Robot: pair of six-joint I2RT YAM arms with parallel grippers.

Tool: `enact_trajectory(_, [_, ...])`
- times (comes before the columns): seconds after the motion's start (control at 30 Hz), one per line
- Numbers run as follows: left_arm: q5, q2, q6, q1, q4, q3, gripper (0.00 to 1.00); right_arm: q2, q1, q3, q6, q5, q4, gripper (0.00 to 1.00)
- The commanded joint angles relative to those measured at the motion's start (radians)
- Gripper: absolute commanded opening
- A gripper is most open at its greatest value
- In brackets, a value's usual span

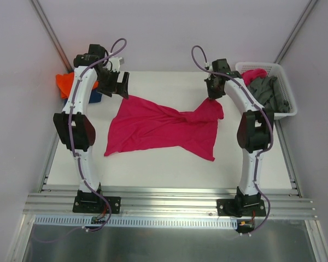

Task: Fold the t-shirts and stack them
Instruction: Fold the tshirt

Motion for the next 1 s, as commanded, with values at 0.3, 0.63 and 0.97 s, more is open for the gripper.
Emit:
enact_trajectory(0.3, [-0.045,-0.134,0.005,-0.010,-0.002,-0.066,0.99,0.139,0.015,0.301,-0.017,0.168,0.084,0.01])
enact_trajectory(0.63, [-0.069,-0.183,0.015,-0.022,-0.007,-0.140,0.99,0.272,0.009,0.428,-0.069,0.211,0.135,0.11])
enact_trajectory(0.97, [-0.076,-0.194,0.016,-0.027,-0.006,-0.149,0.99,0.142,0.032,0.295,-0.023,0.177,0.081,0.84])
